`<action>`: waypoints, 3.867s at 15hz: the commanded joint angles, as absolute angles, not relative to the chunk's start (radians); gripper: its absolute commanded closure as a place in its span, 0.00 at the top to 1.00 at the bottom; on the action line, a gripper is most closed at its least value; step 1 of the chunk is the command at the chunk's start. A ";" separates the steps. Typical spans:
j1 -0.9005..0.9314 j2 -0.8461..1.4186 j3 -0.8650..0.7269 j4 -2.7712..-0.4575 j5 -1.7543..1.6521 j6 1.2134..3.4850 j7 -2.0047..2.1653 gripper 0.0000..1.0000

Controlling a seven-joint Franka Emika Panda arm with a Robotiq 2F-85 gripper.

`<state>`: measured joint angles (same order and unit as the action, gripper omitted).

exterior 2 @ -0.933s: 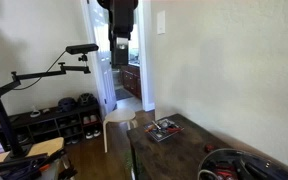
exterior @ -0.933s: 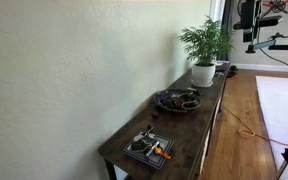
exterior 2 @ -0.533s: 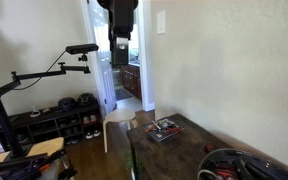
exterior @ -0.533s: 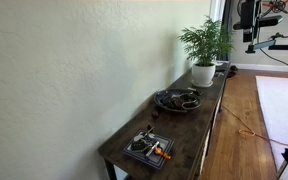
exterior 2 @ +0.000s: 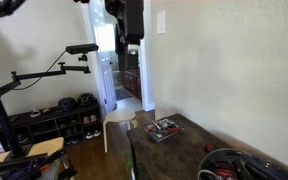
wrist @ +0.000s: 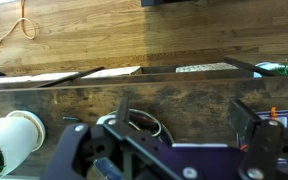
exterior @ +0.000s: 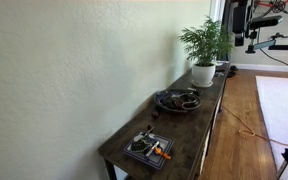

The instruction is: Pick up the remote from the table and place it on the tray on the right

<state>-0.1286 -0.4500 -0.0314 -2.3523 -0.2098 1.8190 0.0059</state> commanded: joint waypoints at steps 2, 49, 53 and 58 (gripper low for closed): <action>-0.093 -0.352 -0.051 -2.346 -0.190 1.947 -0.019 1.00; -0.062 0.216 -0.012 -2.089 -0.124 2.312 -0.319 1.00; -0.068 0.240 -0.013 -2.068 -0.160 2.318 -0.379 1.00; -0.081 0.300 -0.002 -2.020 -0.156 2.328 -0.489 1.00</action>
